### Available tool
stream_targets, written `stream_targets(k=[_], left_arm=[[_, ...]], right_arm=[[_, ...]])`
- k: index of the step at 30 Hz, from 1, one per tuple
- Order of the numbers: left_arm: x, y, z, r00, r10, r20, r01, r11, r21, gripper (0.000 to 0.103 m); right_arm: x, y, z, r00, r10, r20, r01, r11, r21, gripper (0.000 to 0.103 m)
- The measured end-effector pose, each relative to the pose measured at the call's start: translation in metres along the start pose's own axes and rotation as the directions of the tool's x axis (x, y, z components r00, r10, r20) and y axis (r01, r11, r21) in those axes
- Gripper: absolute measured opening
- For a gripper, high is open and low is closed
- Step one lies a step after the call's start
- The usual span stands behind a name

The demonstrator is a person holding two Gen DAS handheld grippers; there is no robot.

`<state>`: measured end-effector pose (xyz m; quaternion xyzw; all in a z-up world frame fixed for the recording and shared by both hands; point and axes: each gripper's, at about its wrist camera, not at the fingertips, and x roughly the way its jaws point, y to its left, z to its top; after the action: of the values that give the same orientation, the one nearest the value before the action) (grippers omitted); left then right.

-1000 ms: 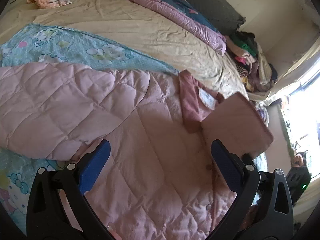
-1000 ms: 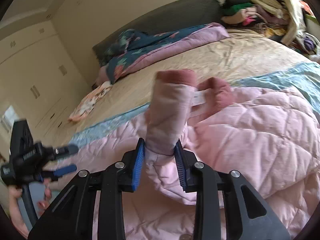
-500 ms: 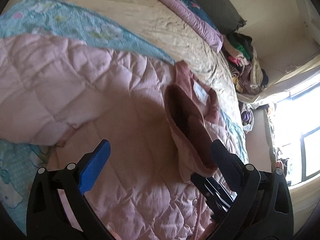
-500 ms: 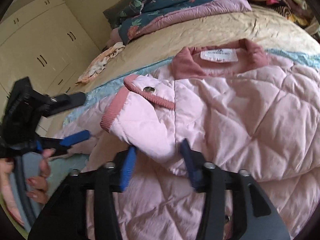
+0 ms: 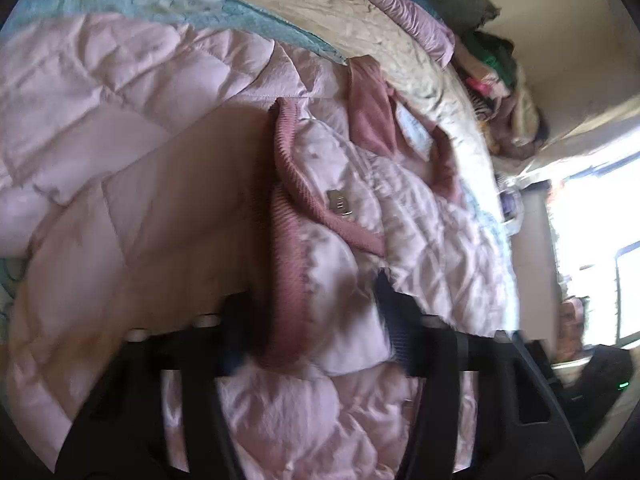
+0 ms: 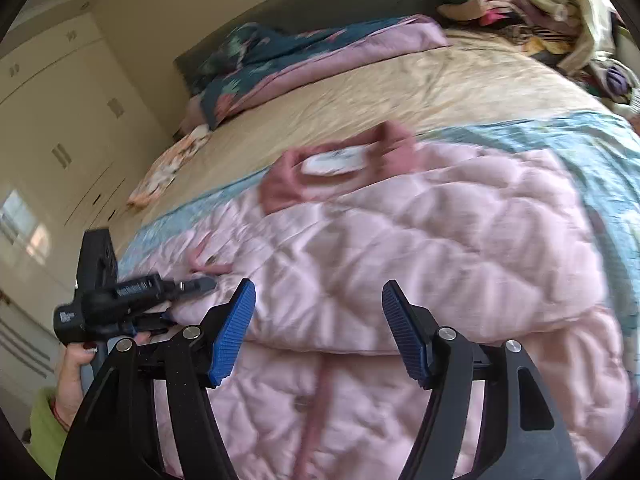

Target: Fold large clothes

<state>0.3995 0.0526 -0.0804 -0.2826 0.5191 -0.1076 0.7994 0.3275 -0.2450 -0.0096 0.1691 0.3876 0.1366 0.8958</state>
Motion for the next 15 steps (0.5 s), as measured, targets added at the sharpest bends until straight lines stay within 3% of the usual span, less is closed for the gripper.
stream_targets(k=[2, 9, 15], left_arm=[[-0.004, -0.009, -0.002, 0.999, 0.025, 0.039, -0.026, 0.998, 0.049, 0.015], [-0.051, -0.029, 0.011, 0.975, 0.081, 0.205, -0.117, 0.978, 0.171, 0.012], [-0.030, -0.013, 0.007, 0.963, 0.202, 0.180, -0.236, 0.952, 0.195, 0.012]], right_arm=[[-0.012, -0.014, 0.003, 1.000, -0.021, 0.016, 0.021, 1.000, 0.016, 0.065], [-0.034, -0.056, 0.013, 0.994, -0.087, 0.062, 0.083, 0.995, 0.054, 0.065], [-0.007, -0.071, 0.015, 0.991, -0.131, -0.012, 0.132, 0.991, 0.034, 0.065]])
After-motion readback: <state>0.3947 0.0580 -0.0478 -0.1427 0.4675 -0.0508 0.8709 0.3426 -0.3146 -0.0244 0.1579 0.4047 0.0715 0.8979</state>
